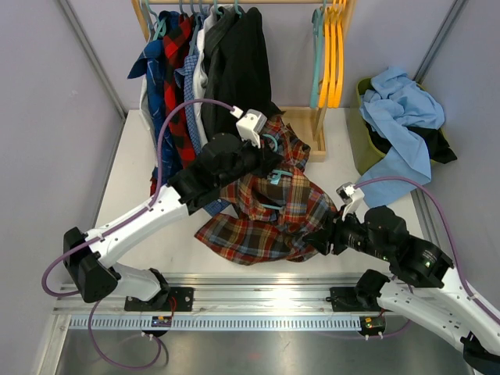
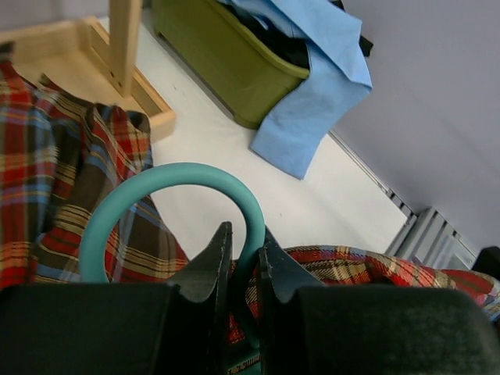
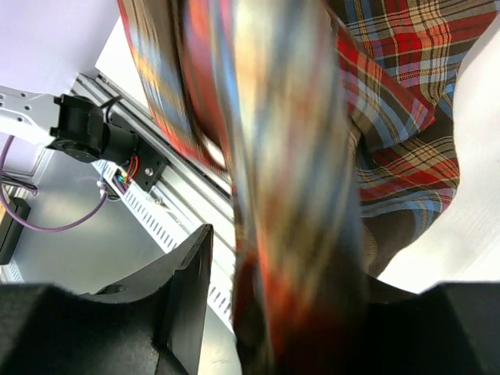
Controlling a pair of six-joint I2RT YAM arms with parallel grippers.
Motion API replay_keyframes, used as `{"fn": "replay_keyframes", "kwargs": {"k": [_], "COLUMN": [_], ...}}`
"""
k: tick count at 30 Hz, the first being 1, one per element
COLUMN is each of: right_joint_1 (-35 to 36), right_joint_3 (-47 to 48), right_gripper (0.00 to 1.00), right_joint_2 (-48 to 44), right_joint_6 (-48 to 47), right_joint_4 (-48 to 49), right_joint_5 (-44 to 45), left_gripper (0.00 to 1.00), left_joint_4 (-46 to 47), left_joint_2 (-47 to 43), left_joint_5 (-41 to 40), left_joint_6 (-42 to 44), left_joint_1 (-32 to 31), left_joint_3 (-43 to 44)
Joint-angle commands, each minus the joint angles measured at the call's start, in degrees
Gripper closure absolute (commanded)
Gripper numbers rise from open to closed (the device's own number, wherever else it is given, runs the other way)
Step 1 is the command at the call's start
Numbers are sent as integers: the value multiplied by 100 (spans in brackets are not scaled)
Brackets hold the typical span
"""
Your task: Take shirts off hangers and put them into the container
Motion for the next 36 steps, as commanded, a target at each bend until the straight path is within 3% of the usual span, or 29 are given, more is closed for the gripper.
{"fn": "replay_keyframes", "kwargs": {"k": [1, 3, 4, 6, 15, 22, 25, 30, 36], "right_joint_1": [36, 45, 36, 36, 36, 45, 36, 36, 45], "right_joint_3": [26, 9, 8, 52, 447, 922, 940, 844, 255], "right_gripper": [51, 63, 81, 100, 100, 100, 100, 100, 100], "right_joint_2": [-134, -214, -240, -336, -547, -1601, -1919, -1515, -944], "right_joint_6": [-52, -43, -26, 35, 71, 466, 580, 1002, 1187], "right_joint_4": [36, 10, -8, -69, -438, -737, -755, -1071, -527], "right_joint_5": [-44, -26, 26, 149, 1124, 3380, 3778, 3947, 3639], "left_gripper": [98, 98, 98, 97, 93, 84, 84, 84, 83], "left_joint_4": [95, 42, -2, -98, -582, -1355, -1531, -1716, -1567], "left_joint_2": [-181, -208, -234, -322, -1146, -2096, -2378, -2835, -3573], "left_joint_5": [-431, -440, -458, -501, -597, -1607, -1732, -1671, -1268], "left_joint_6": [33, 60, 86, 104, 121, 472, 438, 271, -10], "left_joint_1": [234, 348, 366, 392, 392, 392, 384, 392, 392], "left_joint_3": [486, 530, 530, 495, -331, -946, -1210, -1351, -1307]}}
